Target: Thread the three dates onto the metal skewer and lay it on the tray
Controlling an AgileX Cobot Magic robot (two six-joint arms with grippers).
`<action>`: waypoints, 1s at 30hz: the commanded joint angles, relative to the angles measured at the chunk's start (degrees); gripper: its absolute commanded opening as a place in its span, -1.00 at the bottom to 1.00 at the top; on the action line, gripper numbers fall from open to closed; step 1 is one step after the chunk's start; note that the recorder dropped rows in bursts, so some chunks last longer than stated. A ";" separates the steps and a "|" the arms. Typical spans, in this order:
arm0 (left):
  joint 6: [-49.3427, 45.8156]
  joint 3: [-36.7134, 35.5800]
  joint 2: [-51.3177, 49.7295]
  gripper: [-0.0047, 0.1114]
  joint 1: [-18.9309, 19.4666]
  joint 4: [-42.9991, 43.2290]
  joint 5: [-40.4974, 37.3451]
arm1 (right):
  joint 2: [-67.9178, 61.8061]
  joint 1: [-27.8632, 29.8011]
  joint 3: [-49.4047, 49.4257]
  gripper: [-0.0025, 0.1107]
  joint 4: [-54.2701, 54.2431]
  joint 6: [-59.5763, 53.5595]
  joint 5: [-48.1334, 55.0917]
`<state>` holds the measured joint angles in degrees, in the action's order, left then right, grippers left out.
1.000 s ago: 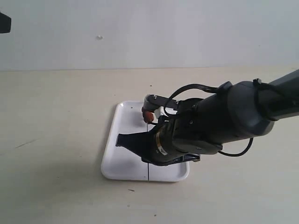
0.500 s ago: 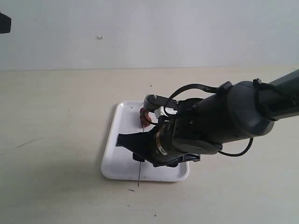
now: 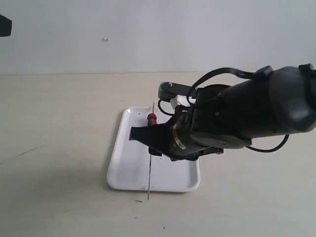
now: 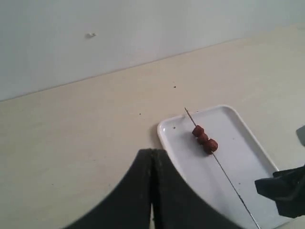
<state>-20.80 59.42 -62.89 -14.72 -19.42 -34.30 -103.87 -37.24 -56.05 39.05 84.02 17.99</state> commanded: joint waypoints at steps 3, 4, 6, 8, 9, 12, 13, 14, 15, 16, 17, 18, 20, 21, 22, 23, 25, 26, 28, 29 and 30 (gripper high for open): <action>2.69 -0.44 2.20 -0.92 1.31 5.37 -1.32 | 11.00 -0.12 -0.36 -0.90 2.27 -10.19 6.80; 3.28 -0.88 3.43 -0.92 2.17 5.25 -0.87 | 13.26 -0.12 -0.25 -0.95 2.15 -12.12 9.15; 3.28 -2.67 7.93 -0.92 3.60 5.25 1.25 | 17.96 -0.12 0.47 -0.96 1.45 -15.91 11.17; 3.28 -5.58 13.84 -0.92 4.48 5.25 3.53 | 24.09 -0.12 2.53 -0.96 0.64 -20.09 11.05; 3.28 -7.17 16.85 -0.92 4.48 5.25 4.06 | 27.12 -0.12 3.39 -0.96 -0.25 -22.21 11.03; 3.28 -11.91 24.72 -0.92 4.48 4.23 4.31 | 35.23 -0.12 7.23 -0.96 -1.89 -25.72 11.72; 3.28 -13.80 27.45 -0.92 4.48 3.39 4.43 | 38.30 -0.12 8.67 -0.96 -1.90 -25.84 12.11; 3.28 -15.78 30.01 -0.92 4.48 2.96 4.85 | 40.25 -0.12 10.17 -0.96 -1.90 -25.84 12.14; 3.28 -17.37 32.01 -0.92 4.48 2.80 5.18 | 41.99 -0.12 11.37 -0.96 -1.78 -25.84 12.14; 3.28 -19.34 34.25 -0.92 4.48 2.54 5.65 | 43.91 -0.12 12.76 -0.96 -1.68 -25.84 12.03; 3.28 -21.24 36.25 -0.92 4.48 2.26 5.92 | 45.51 -0.12 14.03 -0.96 -1.68 -25.84 12.03; 3.28 -23.01 37.96 -0.92 4.48 2.26 5.92 | 46.60 -0.12 14.95 -0.96 -1.68 -25.84 12.03; 3.28 -26.04 40.79 -0.92 4.48 2.11 5.39 | 48.73 -0.12 16.77 -0.96 -1.68 -25.94 12.15; 3.28 -27.02 41.73 -0.92 4.48 2.11 4.95 | 49.49 -0.12 17.33 -0.96 -1.68 -25.82 12.15; 3.28 -28.26 42.92 -0.92 4.48 2.11 4.19 | 50.23 -0.12 17.62 -0.96 -1.68 -25.80 12.23; 3.28 -28.94 43.60 -0.92 4.48 2.11 3.64 | 50.63 -0.12 17.64 -0.96 -1.68 -25.80 12.23; 3.28 -30.22 44.64 -0.92 4.48 2.11 2.91 | 51.21 -0.12 17.64 -0.96 -1.68 -25.57 12.01; 3.28 -30.82 45.00 -0.92 4.48 2.11 2.91 | 51.20 -0.12 17.64 -0.96 -1.68 -25.53 12.01; 3.28 -31.33 45.58 -0.92 4.48 2.11 2.91 | 51.34 -0.12 17.64 -0.96 -1.68 -25.56 11.99; 3.28 -31.44 45.57 -0.92 4.48 2.11 2.91 | 51.34 -0.12 17.64 -0.96 -1.68 -25.56 11.99; 3.28 -31.44 45.57 -0.92 4.48 2.22 2.91 | 51.22 -0.12 17.64 -0.96 -1.68 -25.56 11.88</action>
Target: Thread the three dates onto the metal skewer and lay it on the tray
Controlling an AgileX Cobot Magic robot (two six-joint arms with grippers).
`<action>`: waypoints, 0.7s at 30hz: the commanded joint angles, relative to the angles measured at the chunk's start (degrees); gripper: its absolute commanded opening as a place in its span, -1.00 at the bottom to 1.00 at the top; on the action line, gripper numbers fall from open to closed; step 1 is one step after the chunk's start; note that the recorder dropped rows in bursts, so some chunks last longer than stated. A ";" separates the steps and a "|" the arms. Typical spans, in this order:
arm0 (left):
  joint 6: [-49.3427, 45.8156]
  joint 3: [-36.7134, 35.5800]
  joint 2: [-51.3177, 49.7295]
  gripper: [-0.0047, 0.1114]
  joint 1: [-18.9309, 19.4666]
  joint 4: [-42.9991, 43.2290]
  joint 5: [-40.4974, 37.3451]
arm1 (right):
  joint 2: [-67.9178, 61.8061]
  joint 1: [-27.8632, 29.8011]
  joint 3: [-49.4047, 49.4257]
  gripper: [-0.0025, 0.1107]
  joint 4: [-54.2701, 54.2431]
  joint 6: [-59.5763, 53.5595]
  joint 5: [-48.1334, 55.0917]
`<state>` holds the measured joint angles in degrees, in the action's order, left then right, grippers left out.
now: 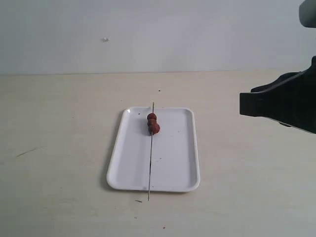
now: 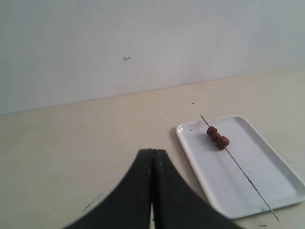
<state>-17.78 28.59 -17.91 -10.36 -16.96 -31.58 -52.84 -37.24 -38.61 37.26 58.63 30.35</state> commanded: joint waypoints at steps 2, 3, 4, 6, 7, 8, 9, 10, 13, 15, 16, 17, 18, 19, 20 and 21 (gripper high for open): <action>0.27 -0.61 0.59 -0.92 0.12 -0.24 0.19 | 0.20 -0.12 0.19 -0.96 0.10 -0.17 -0.59; 0.27 -0.61 0.59 -0.92 0.12 -0.24 0.19 | 0.20 -0.12 0.19 -0.96 0.10 -0.17 -0.59; 0.27 -0.61 0.59 -0.92 0.12 -0.24 0.19 | 0.20 -0.12 0.19 -0.96 0.10 -0.17 -0.59; 0.27 -0.61 0.59 -0.92 0.12 -0.24 0.19 | 0.20 -0.12 0.19 -0.96 0.10 -0.17 -0.59; 0.27 -0.61 0.59 -0.92 0.12 -0.24 0.19 | 0.20 -0.12 0.19 -0.96 0.10 -0.17 -0.59; 0.27 -0.61 0.59 -0.92 0.12 -0.24 0.19 | 0.20 -0.12 0.19 -0.96 0.10 -0.17 -0.59; 0.27 -0.61 0.59 -0.92 0.12 -0.24 0.19 | 0.20 -0.12 0.19 -0.96 0.10 -0.17 -0.59; 0.27 -0.61 0.59 -0.92 0.12 -0.24 0.19 | 0.20 -0.12 0.19 -0.96 0.10 -0.17 -0.59; 0.27 -0.61 0.59 -0.92 0.12 -0.24 0.19 | 0.20 -0.12 0.19 -0.96 0.10 -0.17 -0.59; 0.27 -0.61 0.59 -0.92 0.12 -0.24 0.19 | 0.20 -0.12 0.19 -0.96 2.35 -2.23 0.14; 0.27 -0.61 0.59 -0.92 0.12 -0.24 0.19 | 0.32 -0.12 0.19 -0.96 3.35 -2.24 0.23; 0.27 -0.61 0.59 -0.92 0.12 -0.24 0.19 | 1.26 0.05 0.19 -0.96 4.14 -0.74 -0.30; 0.27 -0.61 0.59 -0.92 0.12 -0.24 0.19 | 1.93 0.35 0.19 -0.96 4.24 0.03 -0.62; 0.27 -0.61 0.59 -0.92 0.12 -0.12 0.19 | 2.87 1.17 0.54 -0.96 3.80 -0.76 -0.84; 0.27 -0.61 0.59 -0.92 0.12 -0.12 0.19 | 3.90 2.73 1.39 -0.96 3.81 -1.53 -1.97; 0.27 -0.61 0.59 -0.92 0.12 0.02 0.19 | 5.14 5.12 2.53 -0.96 4.09 -1.84 -3.68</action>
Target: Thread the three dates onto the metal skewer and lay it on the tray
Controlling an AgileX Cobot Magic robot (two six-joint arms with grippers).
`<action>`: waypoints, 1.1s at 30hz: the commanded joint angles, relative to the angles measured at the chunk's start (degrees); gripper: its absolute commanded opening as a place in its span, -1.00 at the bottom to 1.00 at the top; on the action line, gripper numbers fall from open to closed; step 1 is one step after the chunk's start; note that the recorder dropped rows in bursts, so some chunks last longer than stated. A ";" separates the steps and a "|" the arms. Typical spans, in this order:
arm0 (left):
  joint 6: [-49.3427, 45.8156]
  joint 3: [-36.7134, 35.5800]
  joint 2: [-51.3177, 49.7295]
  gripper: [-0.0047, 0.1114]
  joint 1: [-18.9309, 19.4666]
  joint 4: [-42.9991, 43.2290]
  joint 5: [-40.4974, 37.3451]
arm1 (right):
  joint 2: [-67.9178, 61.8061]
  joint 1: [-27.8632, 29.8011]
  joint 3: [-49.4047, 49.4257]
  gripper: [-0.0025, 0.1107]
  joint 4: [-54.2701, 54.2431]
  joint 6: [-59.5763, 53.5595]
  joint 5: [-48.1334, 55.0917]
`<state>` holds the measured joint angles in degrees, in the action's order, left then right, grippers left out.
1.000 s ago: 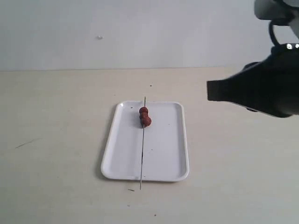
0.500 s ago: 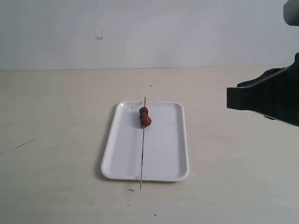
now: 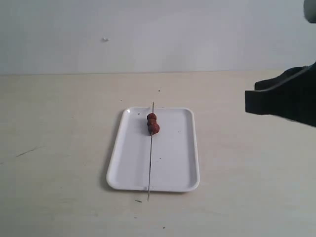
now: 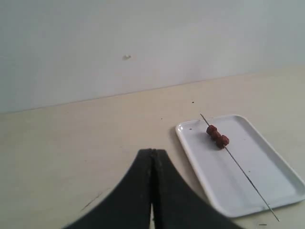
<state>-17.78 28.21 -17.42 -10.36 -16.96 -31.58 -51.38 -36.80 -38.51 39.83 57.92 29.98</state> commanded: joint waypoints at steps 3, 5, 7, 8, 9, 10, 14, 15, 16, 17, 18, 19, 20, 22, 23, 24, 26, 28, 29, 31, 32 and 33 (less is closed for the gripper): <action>0.27 -0.23 0.11 -0.92 0.12 -0.10 0.19 | 7.32 12.88 8.78 -0.96 4.36 -0.85 -10.61; 0.27 -0.23 0.11 -0.92 0.12 -0.10 0.19 | 10.26 18.70 13.28 -0.96 4.87 -0.85 -15.45; 0.27 -0.23 0.11 -0.92 0.12 -0.10 0.19 | 13.48 23.34 17.10 -0.96 4.87 -0.85 -19.92; 0.27 -0.23 0.11 -0.92 0.12 -0.10 0.19 | 15.56 25.73 19.22 -0.96 4.96 -0.85 -21.78; 0.27 -0.23 0.11 -0.92 0.12 -0.10 0.19 | 17.40 27.92 20.91 -0.96 5.00 -0.85 -23.02; 0.27 -0.23 0.11 -0.92 0.12 -0.10 0.19 | 19.81 30.04 23.01 -0.96 5.00 -0.85 -24.08; 0.27 -0.23 0.11 -0.92 0.12 -0.10 0.19 | 29.99 37.09 30.63 -0.96 5.10 -0.85 -25.63; 0.27 -0.23 0.11 -0.92 0.12 -0.10 0.19 | 32.27 38.42 32.17 -0.96 5.10 -0.85 -25.78; 0.27 -0.23 0.11 -0.92 0.12 -0.10 0.19 | 33.84 39.21 33.23 -0.96 5.10 -0.85 -25.78; 0.27 -0.23 0.11 -0.92 0.12 -0.10 0.19 | 35.57 39.81 34.38 -0.96 5.10 -0.85 -25.78; 0.27 -0.23 0.11 -0.92 0.12 -0.10 0.19 | 36.97 39.95 35.35 -0.96 5.10 -0.85 -25.65; 0.27 -0.23 0.11 -0.92 0.12 -0.10 0.19 | 37.86 39.95 35.99 -0.96 5.10 -1.09 -25.45; 0.27 -0.23 0.11 -0.92 0.12 -0.10 0.19 | 39.44 39.95 37.35 -0.96 5.10 -1.09 -25.45; 0.27 -0.23 0.11 -0.92 0.12 -0.10 0.19 | 40.32 39.95 38.51 -0.96 5.10 -0.96 -25.31; 0.27 -0.23 0.11 -0.92 0.12 -0.10 0.19 | 40.32 39.95 38.51 -0.96 4.93 -0.96 -25.19; 0.27 -0.23 0.11 -0.92 0.12 -0.10 0.19 | 40.32 39.95 38.51 -0.96 4.93 -0.96 -25.19; 0.27 -0.23 0.11 -0.92 0.12 -0.10 0.19 | 40.32 39.95 38.51 -0.96 3.02 -1.90 -25.21; 0.27 -0.23 0.11 -0.92 0.12 -0.10 0.19 | 40.69 39.95 38.51 -0.96 -7.79 -13.63 -25.21; 0.27 -0.23 0.11 -0.92 0.12 -0.10 0.19 | 40.69 39.95 38.51 -0.96 -18.92 -24.60 -25.21; 0.27 -0.23 0.11 -0.92 0.12 -0.10 0.19 | 40.69 39.95 38.51 -0.96 -34.98 -45.17 -25.88; 0.27 -0.23 0.11 -0.92 0.12 -0.10 0.19 | 40.69 39.95 38.51 -0.96 -36.40 -44.94 -25.39; 0.27 -0.23 0.11 -0.92 0.12 -0.10 0.19 | 40.69 39.95 38.51 -0.96 -37.24 -44.42 -25.39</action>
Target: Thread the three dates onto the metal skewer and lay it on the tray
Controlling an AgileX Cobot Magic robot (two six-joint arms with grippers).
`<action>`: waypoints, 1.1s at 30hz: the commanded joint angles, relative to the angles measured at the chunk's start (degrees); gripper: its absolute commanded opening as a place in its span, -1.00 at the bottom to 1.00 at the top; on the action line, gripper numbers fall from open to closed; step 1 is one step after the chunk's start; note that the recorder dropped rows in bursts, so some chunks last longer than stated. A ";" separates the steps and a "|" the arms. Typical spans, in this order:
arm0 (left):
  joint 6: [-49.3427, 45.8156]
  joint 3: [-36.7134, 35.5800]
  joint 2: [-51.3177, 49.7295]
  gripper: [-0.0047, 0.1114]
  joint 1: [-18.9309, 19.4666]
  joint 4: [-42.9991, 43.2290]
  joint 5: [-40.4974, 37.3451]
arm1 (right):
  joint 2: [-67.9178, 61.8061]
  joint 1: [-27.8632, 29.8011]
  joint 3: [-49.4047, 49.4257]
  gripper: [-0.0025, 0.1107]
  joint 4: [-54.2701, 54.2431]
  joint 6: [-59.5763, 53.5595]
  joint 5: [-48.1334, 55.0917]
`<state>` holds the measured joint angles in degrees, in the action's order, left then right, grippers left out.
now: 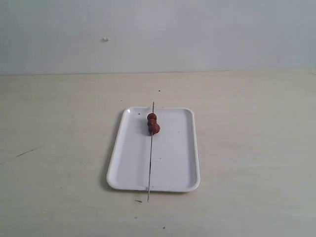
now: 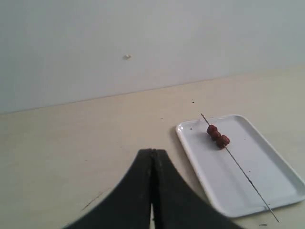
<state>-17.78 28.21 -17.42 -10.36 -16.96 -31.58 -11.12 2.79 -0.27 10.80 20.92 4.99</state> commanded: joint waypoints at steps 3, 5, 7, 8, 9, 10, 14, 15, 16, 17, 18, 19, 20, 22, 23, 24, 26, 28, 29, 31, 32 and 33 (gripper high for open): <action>0.27 -0.23 0.11 -0.92 0.12 -0.10 0.19 | 0.43 0.36 0.27 -0.96 -8.34 -7.41 -0.40; 0.27 -0.23 0.11 -0.92 0.12 -0.10 0.19 | 0.43 0.36 0.27 -0.96 -8.34 -7.41 -0.40; 0.27 -0.23 0.11 -0.92 0.12 -0.10 0.19 | 0.43 0.36 0.27 -0.96 -8.34 -7.41 -0.40; 0.27 -0.23 0.11 -0.92 0.12 -0.10 0.19 | 0.43 0.36 0.27 -0.96 -8.34 -7.41 -0.40; 0.27 -0.23 0.11 -0.92 0.12 -0.10 0.19 | 0.43 0.36 0.27 -0.96 -8.34 -7.41 -0.40; 0.27 -0.23 0.11 -0.92 0.12 -0.10 0.19 | 0.43 0.36 0.27 -0.96 -8.34 -7.41 -0.40; 0.27 -0.23 0.11 -0.92 0.12 -0.10 0.19 | 0.43 0.36 0.27 -0.96 -8.34 -7.41 -0.40; 0.27 -0.23 0.11 -0.92 0.12 -0.10 0.19 | 0.43 0.36 0.27 -0.96 -8.34 -7.41 -0.40; 0.27 -0.23 0.11 -0.92 0.12 -0.10 0.19 | 0.43 0.36 0.27 -0.96 -8.34 -7.41 -0.40; 0.27 -0.23 0.11 -0.92 0.12 -0.10 0.19 | 0.43 0.36 0.27 -0.96 -8.34 -7.41 -0.40; 0.01 -0.23 0.11 -0.92 0.12 0.00 0.19 | 0.43 0.36 0.27 -0.96 -8.34 -7.41 -0.40; 0.01 -0.23 0.11 -0.92 0.12 0.13 0.19 | 0.43 0.36 0.27 -0.96 -8.34 -7.41 -0.40; 0.01 -0.23 0.11 -0.92 0.12 0.13 0.41 | 0.43 0.36 0.27 -0.96 -8.34 -7.41 -0.40; -1.46 -1.61 0.11 -0.92 0.12 2.09 1.76 | 0.43 0.36 0.27 -0.96 -8.34 -7.41 -0.40; -0.95 -3.53 0.11 -0.92 0.12 3.59 3.99 | 0.43 0.36 0.27 -0.96 -8.34 -7.41 -0.40; -0.05 -6.40 0.11 -0.92 0.12 4.95 7.97 | 0.43 0.36 0.27 -0.96 -8.34 -7.41 -0.40; 5.13 -13.80 0.11 -0.92 0.12 9.08 19.73 | 0.43 0.36 0.27 -0.96 -8.34 -7.41 -0.40; 12.99 -23.38 0.45 -0.92 -0.06 16.22 36.88 | 0.43 0.36 0.27 -0.96 -8.34 -7.41 -0.40; 15.59 -27.53 2.21 -0.92 -0.03 20.32 42.79 | 0.43 0.36 0.27 -0.96 -8.34 -7.41 -0.40; 15.96 -28.21 4.79 -0.92 0.27 21.41 44.00 | 0.43 0.36 0.27 -0.96 -8.34 -7.41 -0.40; 15.96 -28.21 5.89 -0.92 0.39 21.41 40.65 | 0.43 0.36 0.27 -0.96 -8.34 -7.41 -0.40; 16.64 -28.21 7.10 -0.92 0.50 21.30 38.39 | 0.43 0.36 0.27 -0.96 -8.34 -7.41 -0.40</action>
<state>-3.22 0.50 -13.14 -10.23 2.93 7.10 -11.12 2.79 -0.27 2.53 14.14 4.99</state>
